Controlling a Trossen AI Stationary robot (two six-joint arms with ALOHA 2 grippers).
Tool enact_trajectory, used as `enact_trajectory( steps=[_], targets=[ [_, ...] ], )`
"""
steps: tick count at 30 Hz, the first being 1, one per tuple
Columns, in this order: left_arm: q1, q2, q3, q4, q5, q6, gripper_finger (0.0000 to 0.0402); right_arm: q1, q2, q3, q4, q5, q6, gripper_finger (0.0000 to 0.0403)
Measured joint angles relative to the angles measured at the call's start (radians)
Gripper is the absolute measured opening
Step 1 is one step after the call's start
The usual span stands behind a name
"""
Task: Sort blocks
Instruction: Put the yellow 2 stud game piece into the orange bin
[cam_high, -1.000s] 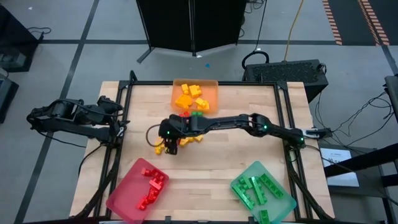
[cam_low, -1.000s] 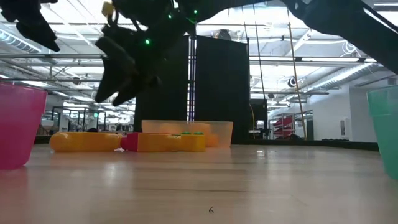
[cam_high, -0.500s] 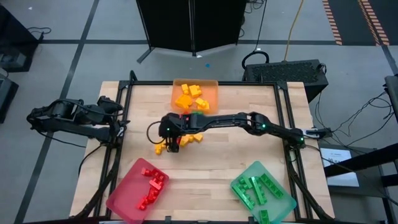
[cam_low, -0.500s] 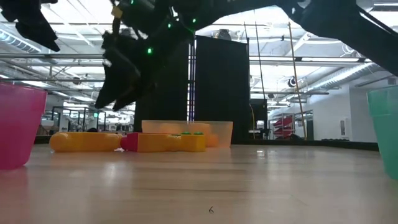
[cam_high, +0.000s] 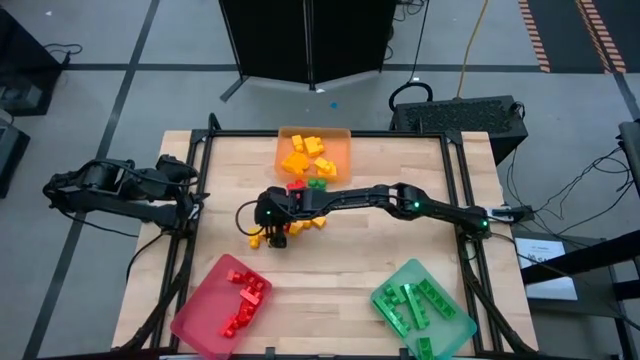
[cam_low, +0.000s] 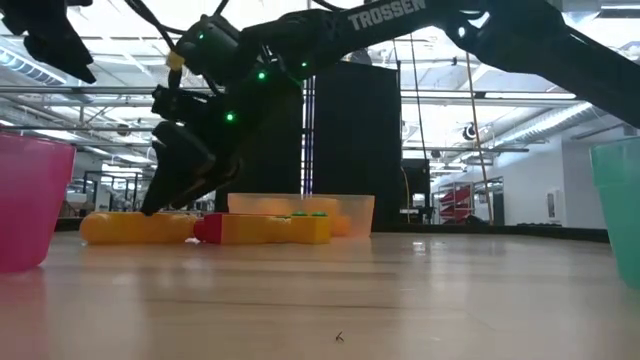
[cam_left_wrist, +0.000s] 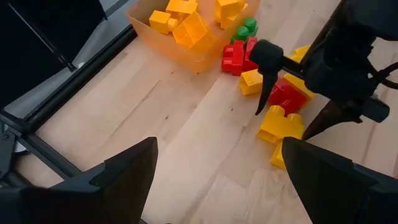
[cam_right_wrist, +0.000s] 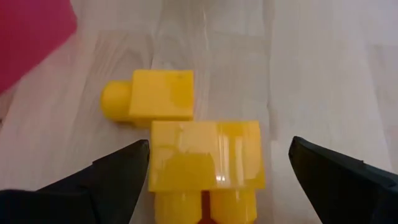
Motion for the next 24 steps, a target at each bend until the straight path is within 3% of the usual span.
enact_trajectory(
  steps=[11,18,24],
  targets=[
    [0.000,0.000,0.000,0.000,0.000,-0.026,0.0345,-0.008,0.041,-0.001,0.034,-0.051,0.012,0.0380],
    [0.000,0.000,0.000,0.000,0.000,-0.027,0.0345,-0.008,0.053,0.001,0.033,0.003,0.151,0.0375],
    [0.000,0.000,0.000,0.000,0.000,-0.028,0.0345,-0.009,0.049,0.001,0.032,0.054,0.203,0.0314]
  ],
)
